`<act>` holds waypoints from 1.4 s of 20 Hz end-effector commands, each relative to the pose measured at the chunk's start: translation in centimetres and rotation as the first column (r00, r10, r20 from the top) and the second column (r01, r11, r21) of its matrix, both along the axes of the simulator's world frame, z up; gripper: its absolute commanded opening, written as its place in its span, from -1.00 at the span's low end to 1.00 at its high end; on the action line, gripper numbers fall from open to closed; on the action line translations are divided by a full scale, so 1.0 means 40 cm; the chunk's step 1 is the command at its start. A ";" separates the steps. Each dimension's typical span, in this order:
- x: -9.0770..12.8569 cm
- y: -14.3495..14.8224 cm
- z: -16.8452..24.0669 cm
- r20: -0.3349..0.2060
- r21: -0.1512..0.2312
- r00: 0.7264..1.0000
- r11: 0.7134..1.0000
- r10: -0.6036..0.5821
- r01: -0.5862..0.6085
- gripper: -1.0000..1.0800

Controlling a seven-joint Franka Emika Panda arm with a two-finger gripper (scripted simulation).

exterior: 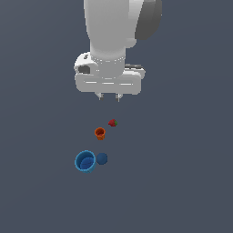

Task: Pick up a designated object from a clutter of objects.

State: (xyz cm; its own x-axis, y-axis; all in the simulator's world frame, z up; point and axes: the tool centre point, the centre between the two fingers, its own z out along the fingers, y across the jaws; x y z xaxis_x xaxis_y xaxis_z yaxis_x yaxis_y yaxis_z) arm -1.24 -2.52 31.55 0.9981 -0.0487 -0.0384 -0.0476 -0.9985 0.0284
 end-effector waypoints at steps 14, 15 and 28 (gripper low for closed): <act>0.073 -0.029 -0.083 0.049 -0.005 0.997 0.998 0.065 -0.064 0.23; 0.083 -0.033 -0.095 0.056 -0.006 0.996 0.997 0.074 -0.074 0.23; 0.221 -0.109 -0.312 0.171 -0.050 0.957 0.972 0.235 -0.230 0.23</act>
